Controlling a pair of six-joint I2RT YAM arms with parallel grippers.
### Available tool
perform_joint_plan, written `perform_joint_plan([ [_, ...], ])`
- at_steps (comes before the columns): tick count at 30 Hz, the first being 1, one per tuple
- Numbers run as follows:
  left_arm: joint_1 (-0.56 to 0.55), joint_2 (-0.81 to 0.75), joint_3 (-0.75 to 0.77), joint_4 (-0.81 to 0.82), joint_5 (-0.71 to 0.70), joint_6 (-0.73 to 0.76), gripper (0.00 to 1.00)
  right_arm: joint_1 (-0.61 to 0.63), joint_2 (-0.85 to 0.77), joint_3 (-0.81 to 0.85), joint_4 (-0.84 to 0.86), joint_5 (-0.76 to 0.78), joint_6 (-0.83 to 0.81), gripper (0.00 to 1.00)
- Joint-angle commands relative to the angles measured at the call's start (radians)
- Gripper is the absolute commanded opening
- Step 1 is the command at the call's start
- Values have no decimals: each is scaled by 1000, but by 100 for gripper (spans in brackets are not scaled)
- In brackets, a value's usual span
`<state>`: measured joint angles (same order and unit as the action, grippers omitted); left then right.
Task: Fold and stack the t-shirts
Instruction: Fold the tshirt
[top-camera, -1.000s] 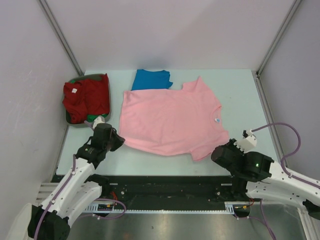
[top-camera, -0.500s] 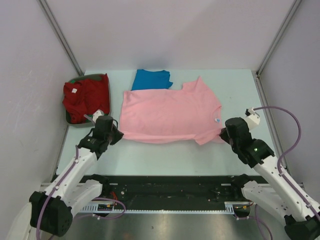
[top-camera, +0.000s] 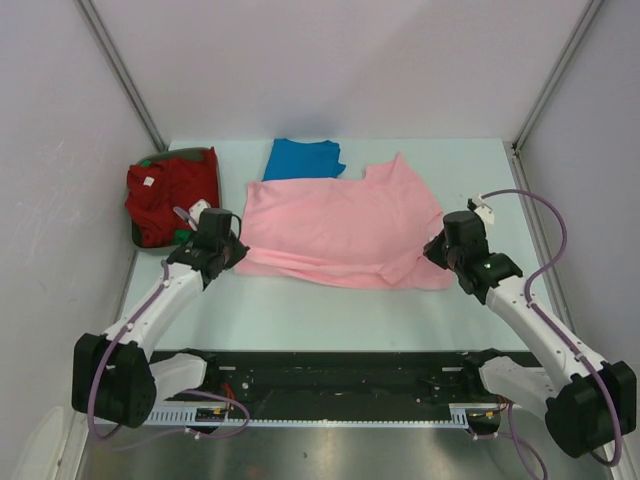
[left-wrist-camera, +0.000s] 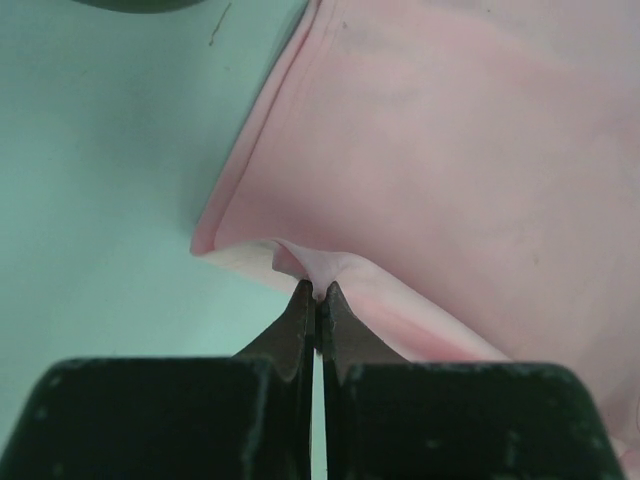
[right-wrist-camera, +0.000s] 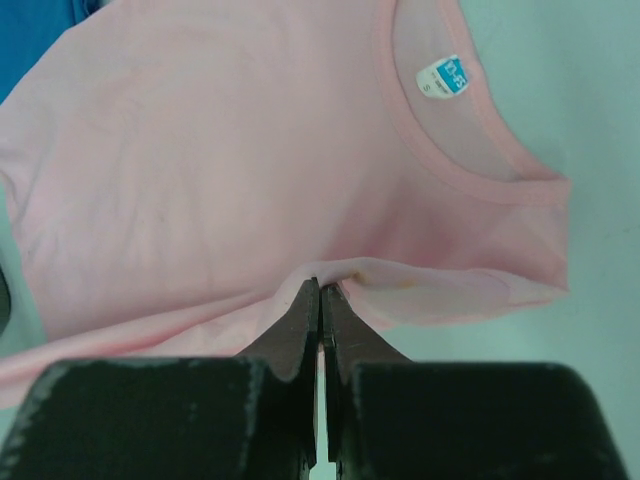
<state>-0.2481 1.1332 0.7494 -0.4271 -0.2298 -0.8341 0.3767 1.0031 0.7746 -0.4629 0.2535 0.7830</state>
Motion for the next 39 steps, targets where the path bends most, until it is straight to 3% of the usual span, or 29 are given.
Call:
perform_joint_plan([
  [1,35,58,44,48,-23,24,0,-38,57,46,113,-72,-34,0],
  [9,58,183,57,111,9,12,0,-61,239,104,228,-112,-39,0],
  [20,89,289,96,145,32,-10,0,-107,518,304,294,-163,-34,0],
  [21,93,295,99,146,33,-13,0,-108,538,314,300,-163,-30,17],
  [23,105,309,108,159,37,-20,0,-117,612,337,325,-143,-21,76],
  [24,110,313,111,163,30,-25,0,-127,636,341,342,-132,-5,99],
  [25,113,316,114,172,24,-39,1,-133,653,341,378,-113,-4,100],
  [28,125,304,120,194,18,-48,54,-157,657,339,371,-83,-2,100],
  [29,125,272,116,192,17,-46,85,-157,607,336,360,-60,-13,100],
  [30,125,252,108,192,15,-40,100,-142,579,322,354,-19,-27,100],
  [39,86,-68,-59,107,125,-8,100,-78,313,281,98,-34,-93,100],
])
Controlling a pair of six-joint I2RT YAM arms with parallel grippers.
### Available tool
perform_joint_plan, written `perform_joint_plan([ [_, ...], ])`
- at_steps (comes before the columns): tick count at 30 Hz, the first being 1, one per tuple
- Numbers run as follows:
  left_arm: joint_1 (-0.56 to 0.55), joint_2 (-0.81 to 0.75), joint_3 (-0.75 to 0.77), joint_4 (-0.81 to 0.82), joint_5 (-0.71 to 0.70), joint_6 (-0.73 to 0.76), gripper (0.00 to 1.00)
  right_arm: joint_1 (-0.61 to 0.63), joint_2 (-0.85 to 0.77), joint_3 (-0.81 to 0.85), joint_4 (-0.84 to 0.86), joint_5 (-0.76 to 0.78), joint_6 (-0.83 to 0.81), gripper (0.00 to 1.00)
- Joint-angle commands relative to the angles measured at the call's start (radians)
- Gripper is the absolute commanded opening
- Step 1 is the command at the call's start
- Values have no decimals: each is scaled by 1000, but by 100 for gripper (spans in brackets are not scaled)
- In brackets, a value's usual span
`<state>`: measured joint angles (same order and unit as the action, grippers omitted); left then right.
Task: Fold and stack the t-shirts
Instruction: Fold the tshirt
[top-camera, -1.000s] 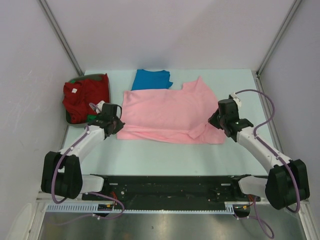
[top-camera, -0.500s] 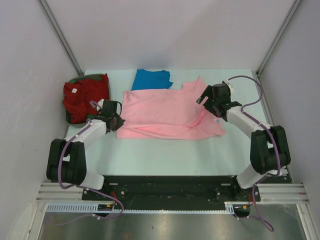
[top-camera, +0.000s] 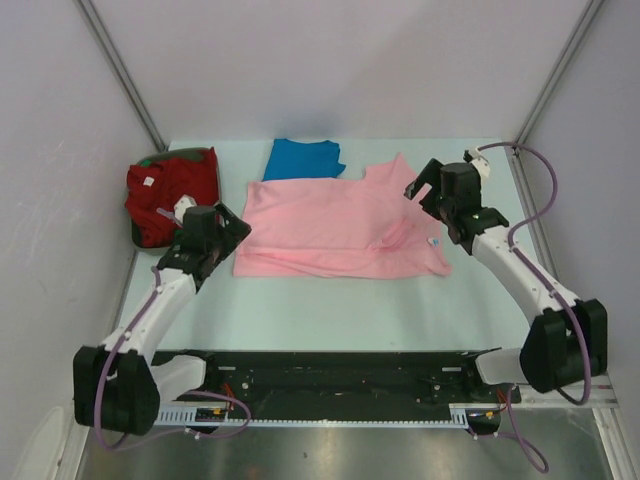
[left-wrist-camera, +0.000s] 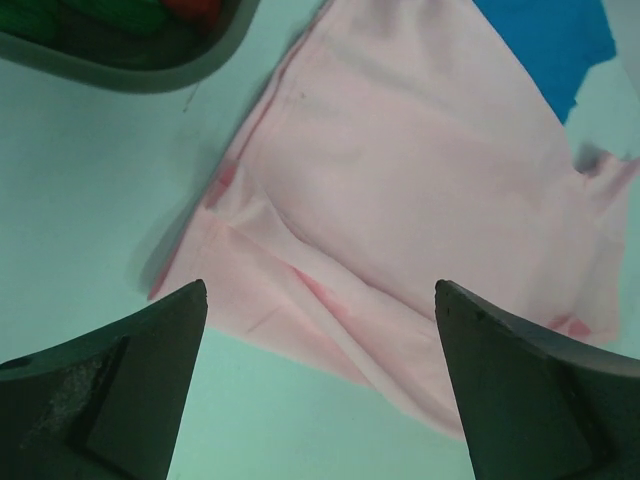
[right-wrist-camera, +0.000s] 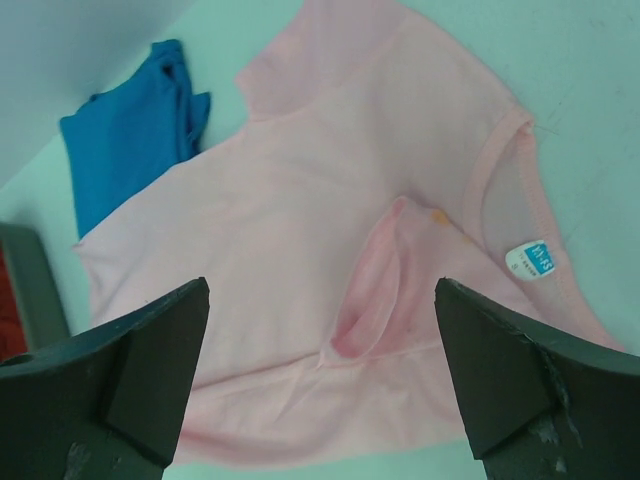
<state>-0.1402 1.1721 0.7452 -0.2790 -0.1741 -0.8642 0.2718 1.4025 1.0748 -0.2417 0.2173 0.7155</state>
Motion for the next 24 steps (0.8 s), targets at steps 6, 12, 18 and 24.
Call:
perform_joint_plan([
  [6,-87,-192,-208,-62,128,-13,100,76,-215,-176,-229,10,27,100],
  [12,-98,-213,-382,61,196,-120,99,86,-367,-355,-206,-1,64,100],
  [18,-99,-151,-405,83,90,-203,98,101,-422,-432,-206,-2,90,100],
  [24,-101,-51,-392,115,24,-282,83,127,-456,-470,-189,4,102,100],
])
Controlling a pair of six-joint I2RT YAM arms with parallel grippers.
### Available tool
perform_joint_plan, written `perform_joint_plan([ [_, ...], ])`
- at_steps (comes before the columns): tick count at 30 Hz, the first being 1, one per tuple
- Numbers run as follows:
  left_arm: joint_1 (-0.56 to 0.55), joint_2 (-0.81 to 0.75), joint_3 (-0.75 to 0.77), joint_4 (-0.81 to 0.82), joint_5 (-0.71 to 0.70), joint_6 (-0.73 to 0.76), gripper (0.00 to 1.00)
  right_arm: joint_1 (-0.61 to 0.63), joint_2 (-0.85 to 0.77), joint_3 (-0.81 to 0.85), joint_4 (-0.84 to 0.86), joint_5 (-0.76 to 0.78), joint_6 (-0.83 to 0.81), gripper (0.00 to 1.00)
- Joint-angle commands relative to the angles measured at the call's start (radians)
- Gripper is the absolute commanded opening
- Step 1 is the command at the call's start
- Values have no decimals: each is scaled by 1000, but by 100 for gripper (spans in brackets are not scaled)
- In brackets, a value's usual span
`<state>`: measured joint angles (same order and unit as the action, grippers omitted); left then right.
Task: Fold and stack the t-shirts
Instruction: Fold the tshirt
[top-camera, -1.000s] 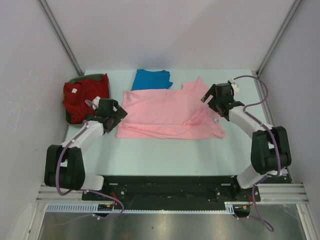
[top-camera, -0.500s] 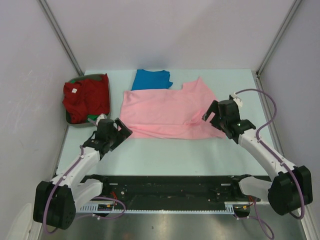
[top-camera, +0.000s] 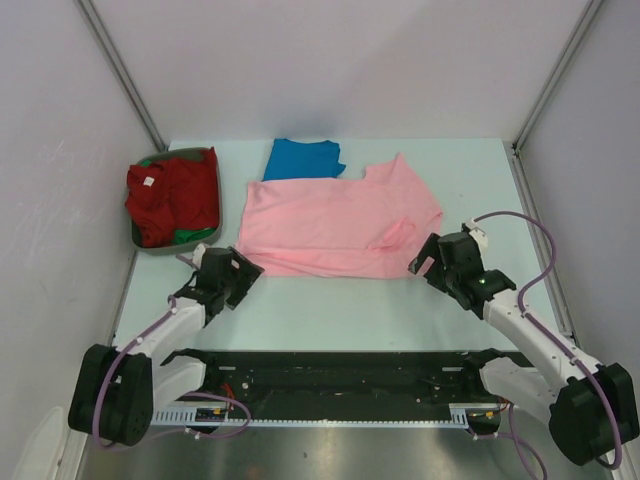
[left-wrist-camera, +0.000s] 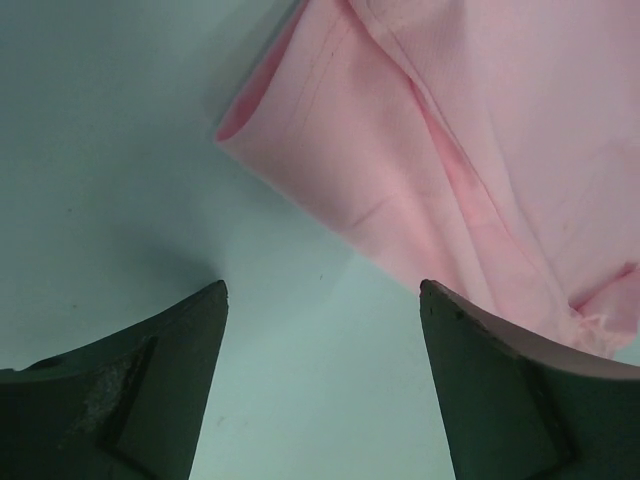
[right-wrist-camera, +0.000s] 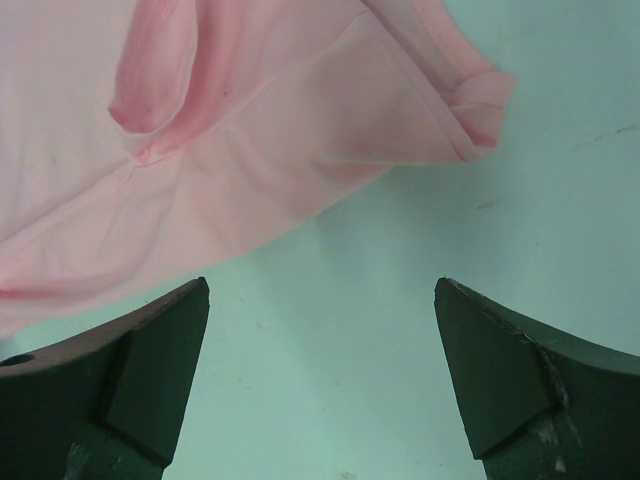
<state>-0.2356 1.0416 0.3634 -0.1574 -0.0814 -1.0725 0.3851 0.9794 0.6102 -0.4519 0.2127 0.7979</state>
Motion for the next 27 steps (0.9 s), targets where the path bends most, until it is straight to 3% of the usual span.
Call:
perform_joint_plan([
  [1,-5,92,-9,-4,-75,-82,82,14,-36,-4,24,7,17,100],
  [4,-5,152,-3,15,-86,-104,72,24,-41,-4,25,8,17,100],
  [7,-13,201,32,-4,-106,-107,53,35,-44,-9,21,22,17,100],
  [9,-13,213,54,-4,-116,-113,48,38,-48,-15,21,24,18,100],
  [13,-14,277,109,-22,-138,-104,29,40,-64,-24,15,33,15,100],
  [19,-14,345,173,-51,-166,-87,23,40,-108,-41,7,53,11,100],
  [22,-14,370,195,-53,-158,-76,0,37,-108,-53,-1,54,14,100],
  [27,-16,330,189,-44,-141,-66,0,29,-111,-90,-22,36,66,100],
])
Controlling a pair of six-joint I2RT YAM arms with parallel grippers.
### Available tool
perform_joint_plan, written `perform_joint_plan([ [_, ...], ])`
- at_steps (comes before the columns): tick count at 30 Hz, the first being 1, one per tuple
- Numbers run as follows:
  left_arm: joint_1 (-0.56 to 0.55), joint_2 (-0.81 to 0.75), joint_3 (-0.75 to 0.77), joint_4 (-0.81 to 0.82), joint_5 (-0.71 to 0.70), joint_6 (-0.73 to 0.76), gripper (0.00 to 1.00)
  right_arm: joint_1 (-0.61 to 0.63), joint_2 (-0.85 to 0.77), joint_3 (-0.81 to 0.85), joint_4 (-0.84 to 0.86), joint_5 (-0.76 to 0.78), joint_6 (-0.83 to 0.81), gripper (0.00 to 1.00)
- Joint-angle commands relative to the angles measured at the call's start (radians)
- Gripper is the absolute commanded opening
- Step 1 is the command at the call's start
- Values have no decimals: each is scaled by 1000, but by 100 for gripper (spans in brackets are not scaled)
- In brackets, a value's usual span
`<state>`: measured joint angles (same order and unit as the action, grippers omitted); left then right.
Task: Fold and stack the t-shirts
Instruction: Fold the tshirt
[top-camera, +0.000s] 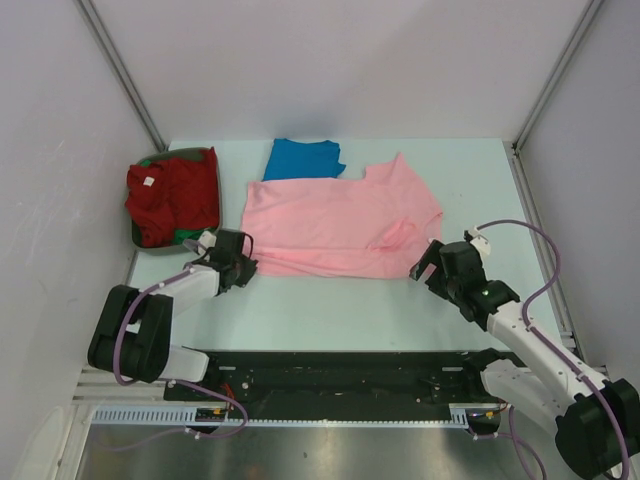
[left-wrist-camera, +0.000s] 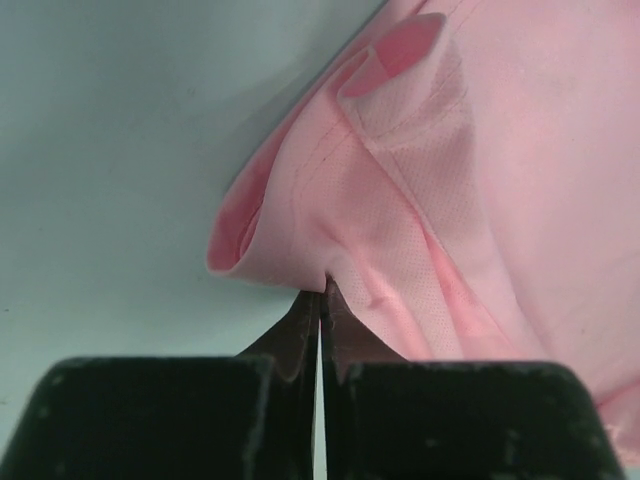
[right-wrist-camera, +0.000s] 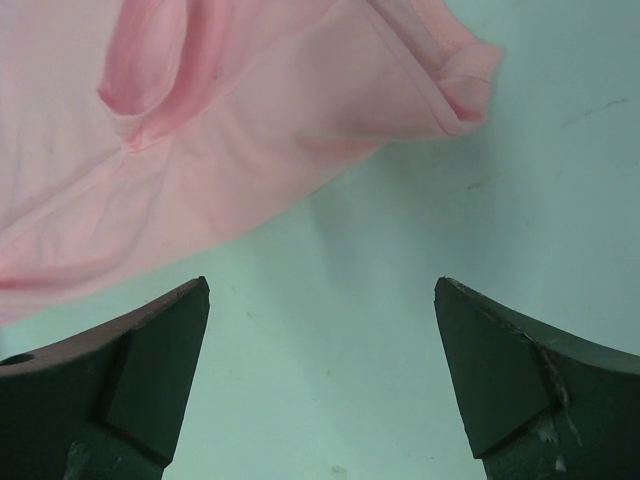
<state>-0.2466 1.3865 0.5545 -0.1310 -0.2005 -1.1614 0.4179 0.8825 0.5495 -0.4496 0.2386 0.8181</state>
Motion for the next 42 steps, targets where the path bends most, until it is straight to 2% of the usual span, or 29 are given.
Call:
perform_joint_plan([
  [1,-3,-26,-5,-74,-14,28,0,-2,-19,-40,-24,13,56,99],
  [10,-3,-155,-54,-101,4,57,0,-65,-5,-152,94,24,168,89],
  [25,-2,-198,-97,-88,36,107,0,-83,113,-171,287,171,263,83],
  [33,-2,-195,-85,-91,32,131,0,-116,182,-169,359,182,277,79],
  [38,-2,-181,-80,-88,27,143,0,-139,251,-168,406,177,283,70],
  [42,1,-184,-84,-85,29,146,0,-156,297,-168,439,166,291,59],
])
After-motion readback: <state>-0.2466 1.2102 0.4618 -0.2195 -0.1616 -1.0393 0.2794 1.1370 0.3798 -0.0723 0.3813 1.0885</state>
